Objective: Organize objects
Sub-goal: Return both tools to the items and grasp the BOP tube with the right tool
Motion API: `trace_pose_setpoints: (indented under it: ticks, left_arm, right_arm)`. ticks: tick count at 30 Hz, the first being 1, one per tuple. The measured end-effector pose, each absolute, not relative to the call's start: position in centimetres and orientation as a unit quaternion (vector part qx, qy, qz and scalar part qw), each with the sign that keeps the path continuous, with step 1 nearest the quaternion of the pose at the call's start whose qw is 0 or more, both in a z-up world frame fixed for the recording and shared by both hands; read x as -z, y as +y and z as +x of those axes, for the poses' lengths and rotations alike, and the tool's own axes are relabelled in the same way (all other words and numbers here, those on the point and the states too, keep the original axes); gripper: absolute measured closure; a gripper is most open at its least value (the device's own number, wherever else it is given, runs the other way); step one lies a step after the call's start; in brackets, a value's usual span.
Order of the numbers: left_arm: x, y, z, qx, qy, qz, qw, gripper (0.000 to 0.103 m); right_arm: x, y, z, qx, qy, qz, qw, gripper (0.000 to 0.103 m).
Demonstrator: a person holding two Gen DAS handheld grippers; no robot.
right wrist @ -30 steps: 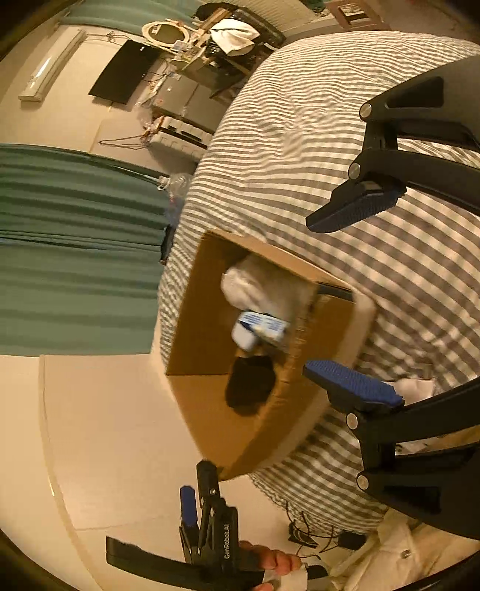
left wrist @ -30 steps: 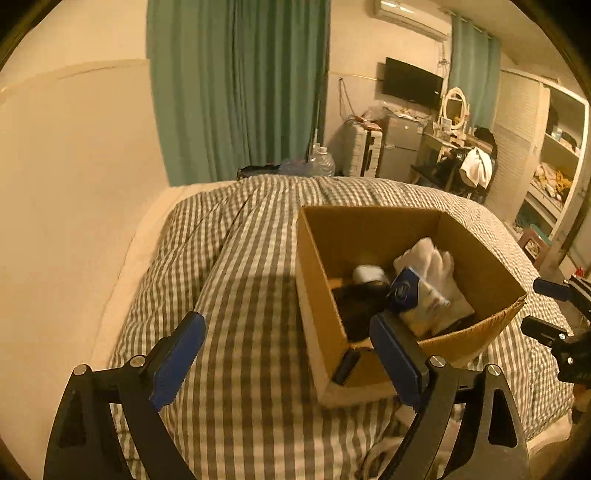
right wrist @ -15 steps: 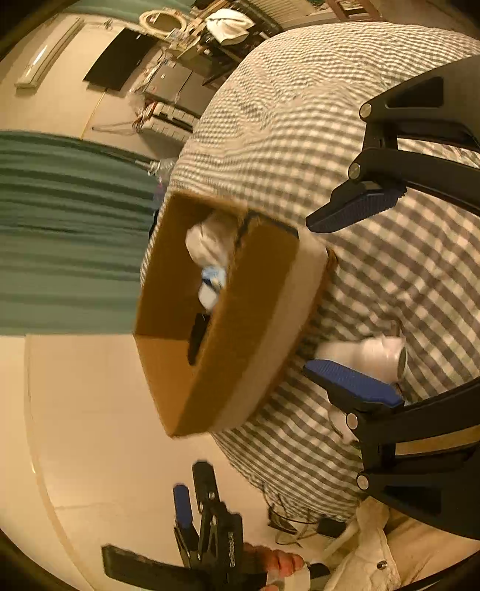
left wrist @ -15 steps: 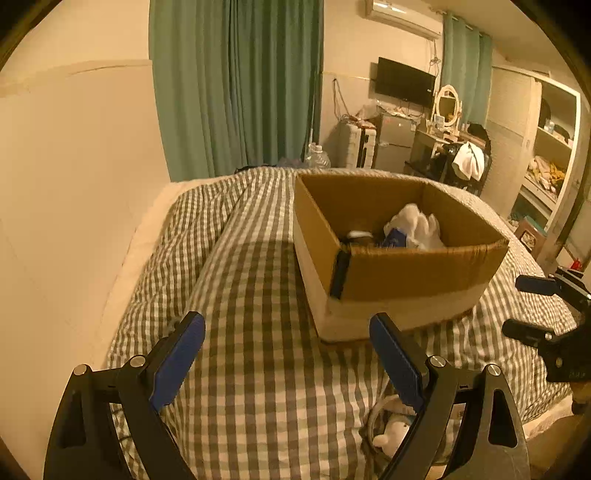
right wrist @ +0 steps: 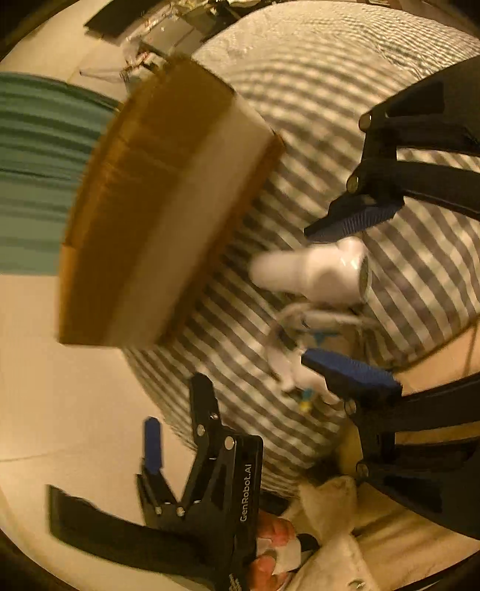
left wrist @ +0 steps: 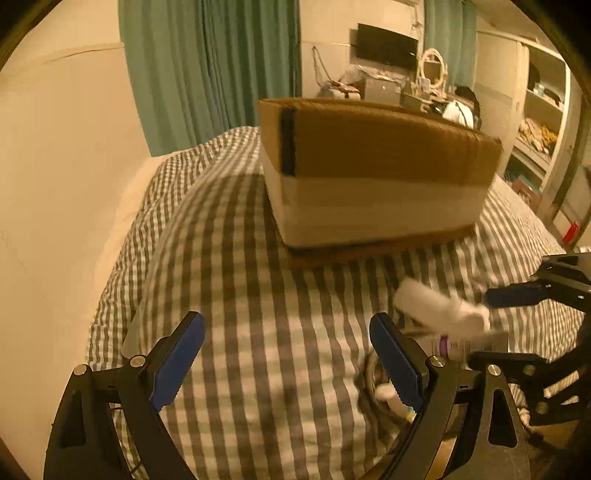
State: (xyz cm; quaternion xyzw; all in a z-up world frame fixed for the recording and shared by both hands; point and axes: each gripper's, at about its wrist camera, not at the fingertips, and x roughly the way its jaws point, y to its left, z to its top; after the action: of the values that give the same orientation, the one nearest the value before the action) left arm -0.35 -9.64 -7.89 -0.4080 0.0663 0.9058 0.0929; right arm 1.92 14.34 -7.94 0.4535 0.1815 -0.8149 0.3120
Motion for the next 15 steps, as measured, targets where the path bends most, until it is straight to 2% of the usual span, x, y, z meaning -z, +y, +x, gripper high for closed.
trace_pose_setpoints:
  ticks: [3, 5, 7, 10, 15]
  left_arm:
    - [8.4, -9.2, 0.3, -0.903, 0.075, -0.412, 0.095, 0.010]
    - [8.6, -8.9, 0.6, -0.902, 0.080, -0.413, 0.098, 0.010]
    - [8.5, -8.5, 1.0, -0.902, 0.082, -0.412, 0.099, 0.010]
    - [8.4, -8.1, 1.3, -0.902, 0.087, -0.410, 0.103, 0.010]
    - [7.9, -7.0, 2.4, -0.901, 0.094, -0.405, 0.124, 0.010]
  right_arm:
    - [9.3, 13.8, 2.3, 0.806, 0.196, 0.463, 0.312, 0.059]
    - [9.5, 13.5, 2.5, 0.810, 0.201, 0.458, 0.307, 0.070]
    - [9.6, 13.3, 2.7, 0.809, 0.203, 0.456, 0.312, 0.088]
    - [9.9, 13.2, 3.1, 0.808, 0.211, 0.455, 0.309, 0.091]
    - [7.7, 14.6, 3.1, 0.827, 0.177, 0.433, 0.313, 0.091]
